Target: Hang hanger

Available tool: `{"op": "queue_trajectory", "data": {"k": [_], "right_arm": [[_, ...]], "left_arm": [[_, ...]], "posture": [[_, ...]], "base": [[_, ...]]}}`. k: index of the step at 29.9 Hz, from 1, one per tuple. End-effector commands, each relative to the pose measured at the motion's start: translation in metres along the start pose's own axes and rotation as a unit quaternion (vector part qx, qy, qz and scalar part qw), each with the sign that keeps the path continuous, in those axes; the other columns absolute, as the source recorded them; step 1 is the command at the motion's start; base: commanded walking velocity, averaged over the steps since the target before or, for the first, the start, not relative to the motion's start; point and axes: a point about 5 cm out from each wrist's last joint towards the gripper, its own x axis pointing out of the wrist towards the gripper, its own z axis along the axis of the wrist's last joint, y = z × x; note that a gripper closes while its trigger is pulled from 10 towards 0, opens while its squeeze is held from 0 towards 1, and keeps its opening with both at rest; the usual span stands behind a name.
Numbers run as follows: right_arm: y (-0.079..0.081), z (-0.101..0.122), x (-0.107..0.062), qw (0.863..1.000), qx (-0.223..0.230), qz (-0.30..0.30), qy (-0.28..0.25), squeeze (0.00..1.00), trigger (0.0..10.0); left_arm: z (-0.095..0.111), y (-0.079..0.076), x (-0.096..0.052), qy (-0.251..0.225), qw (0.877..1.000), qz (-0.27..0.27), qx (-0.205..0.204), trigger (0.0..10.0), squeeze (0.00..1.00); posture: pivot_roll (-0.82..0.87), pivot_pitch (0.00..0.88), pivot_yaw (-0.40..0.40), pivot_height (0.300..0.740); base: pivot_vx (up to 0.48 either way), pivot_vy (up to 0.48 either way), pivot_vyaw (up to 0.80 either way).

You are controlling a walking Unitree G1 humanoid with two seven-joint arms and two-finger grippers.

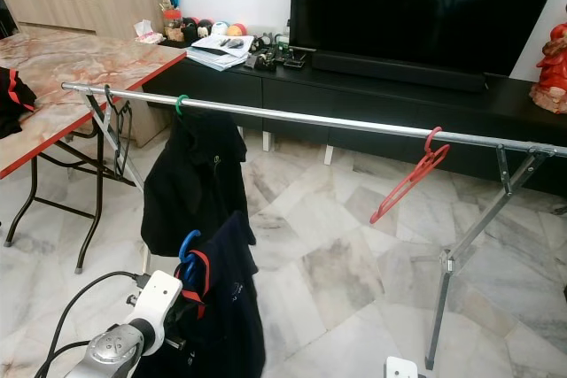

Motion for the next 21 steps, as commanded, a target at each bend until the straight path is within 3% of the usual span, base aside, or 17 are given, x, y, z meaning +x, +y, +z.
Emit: {"op": "queue_trajectory", "data": {"k": [1, 6, 15, 17, 21], "right_arm": [[-0.002, 0.001, 0.000, 1.000, 0.000, -0.003, -0.007, 0.00, 10.0], [0.010, 0.001, 0.001, 1.000, -0.001, 0.004, -0.006, 0.00, 10.0], [0.016, 0.000, 0.001, 1.000, -0.002, 0.007, -0.005, 0.00, 10.0], [0.016, -0.001, 0.001, 1.000, -0.002, 0.007, -0.005, 0.00, 10.0], [-0.005, 0.001, -0.001, 1.000, -0.002, -0.002, -0.007, 0.00, 10.0]], "left_arm": [[0.017, 0.009, 0.001, -0.035, 0.998, 0.027, 0.037, 10.0, 0.00], [0.017, 0.011, 0.001, -0.035, 0.998, 0.031, 0.037, 10.0, 0.00], [0.017, 0.011, 0.000, -0.035, 0.998, 0.033, 0.039, 10.0, 0.00], [0.017, 0.011, 0.000, -0.035, 0.998, 0.033, 0.039, 10.0, 0.00], [0.017, 0.011, 0.001, -0.037, 0.998, 0.034, 0.031, 10.0, 0.00]], "posture": [[0.05, 0.000, -0.009, 0.740], [0.06, 0.000, -0.011, 0.740], [0.06, 0.000, -0.014, 0.740], [0.06, 0.000, -0.014, 0.740], [0.06, 0.000, -0.016, 0.740]], "base": [[0.000, -0.454, 0.00], [0.000, -0.452, 0.00], [0.000, -0.451, 0.00], [0.000, -0.450, 0.00], [0.000, -0.113, 0.00]]}}
